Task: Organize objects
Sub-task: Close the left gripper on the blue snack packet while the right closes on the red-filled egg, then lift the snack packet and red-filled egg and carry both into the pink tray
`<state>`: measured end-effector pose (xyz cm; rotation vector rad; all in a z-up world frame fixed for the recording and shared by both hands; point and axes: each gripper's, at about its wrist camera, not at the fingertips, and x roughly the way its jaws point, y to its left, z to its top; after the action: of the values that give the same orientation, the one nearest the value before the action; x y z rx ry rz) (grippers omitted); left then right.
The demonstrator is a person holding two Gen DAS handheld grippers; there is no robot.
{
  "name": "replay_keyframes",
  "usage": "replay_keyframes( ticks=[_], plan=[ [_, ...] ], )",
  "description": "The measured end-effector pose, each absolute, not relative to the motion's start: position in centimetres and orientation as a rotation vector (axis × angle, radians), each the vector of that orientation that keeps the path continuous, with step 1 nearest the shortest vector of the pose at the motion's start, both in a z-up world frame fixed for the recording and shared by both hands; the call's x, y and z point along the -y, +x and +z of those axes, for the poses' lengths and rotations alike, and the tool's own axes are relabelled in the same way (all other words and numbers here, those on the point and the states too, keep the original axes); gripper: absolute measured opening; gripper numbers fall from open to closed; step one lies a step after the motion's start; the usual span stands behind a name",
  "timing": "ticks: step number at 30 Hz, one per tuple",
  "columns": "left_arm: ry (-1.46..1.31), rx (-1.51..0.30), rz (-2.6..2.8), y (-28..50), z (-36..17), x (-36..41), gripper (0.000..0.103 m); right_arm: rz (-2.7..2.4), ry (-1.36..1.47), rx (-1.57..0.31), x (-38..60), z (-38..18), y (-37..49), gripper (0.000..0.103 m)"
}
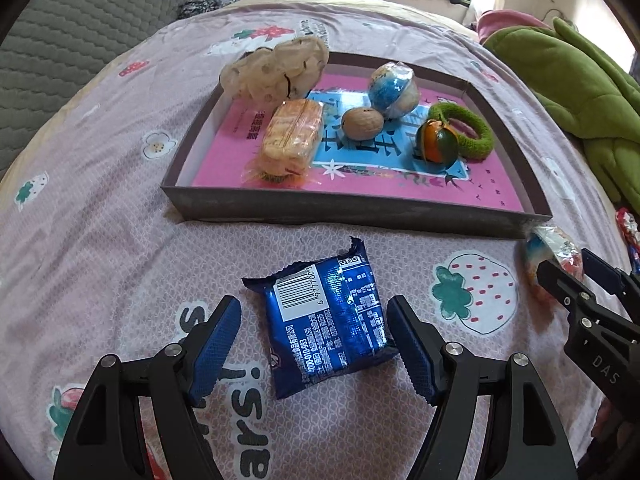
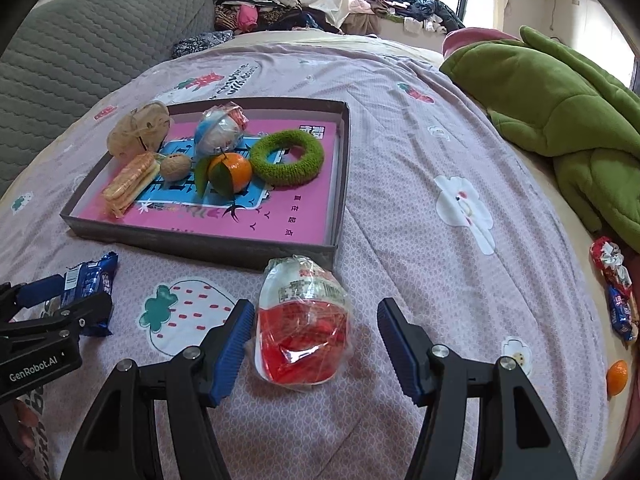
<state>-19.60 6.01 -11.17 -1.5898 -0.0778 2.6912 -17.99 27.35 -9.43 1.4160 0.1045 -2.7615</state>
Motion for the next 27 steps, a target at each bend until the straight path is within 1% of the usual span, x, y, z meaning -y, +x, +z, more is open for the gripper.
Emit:
replay_keyframes(
  ticks=[1, 2, 3, 4, 5, 7, 8, 9, 12, 19, 27],
  plan=[
    [-1.592, 0.085, 2.689, -19.6, -11.3, -6.0, 0.076, -2.756, 1.420, -0.104, -27.3, -9.6, -18.1, 0.063],
    [-1.593, 0.093, 2.688, -19.7, -11.5, -6.0, 0.076, -2.750, 1.426, -0.106, -27.2, -9.7, -18.2, 0.061],
    [-1.590, 0.102, 2.685, -19.8, -11.6, -5.9, 0.076, -2.747, 1.435, -0.112, -27.2, -10.0, -18.3, 0.054],
    [-1.589, 0.106, 2.685, -19.9, -11.7, -5.9, 0.077, -2.742, 1.443, -0.116, -27.1, -10.2, -18.3, 0.051],
    [-1.585, 0.114, 2.682, -20.0, -11.8, -5.8, 0.076, -2.739, 1.443, -0.112, -27.1, -10.4, -18.3, 0.051],
    [-1.567, 0.124, 2.672, -20.0, -11.8, -5.8, 0.069, -2.739, 1.421, -0.102, -27.1, -10.3, -18.2, 0.051],
    [-1.559, 0.131, 2.665, -20.0, -11.8, -5.8, 0.059, -2.729, 1.416, -0.093, -27.1, -10.3, -18.2, 0.051],
    [-1.557, 0.128, 2.667, -20.0, -11.8, -5.9, 0.055, -2.724, 1.412, -0.085, -27.0, -10.2, -18.2, 0.051],
    [-1.547, 0.098, 2.664, -20.0, -11.6, -6.1, 0.054, -2.731, 1.388, -0.089, -26.9, -9.7, -18.0, 0.051],
    [-1.504, 0.096, 2.666, -19.3, -10.4, -5.8, 0.054, -2.748, 1.304, -0.067, -26.5, -7.3, -17.2, 0.051],
    [-1.353, 0.071, 2.725, -18.6, -5.7, -5.5, 0.054, -2.779, 1.168, -0.069, -25.2, -3.2, -16.8, 0.051]
  ],
)
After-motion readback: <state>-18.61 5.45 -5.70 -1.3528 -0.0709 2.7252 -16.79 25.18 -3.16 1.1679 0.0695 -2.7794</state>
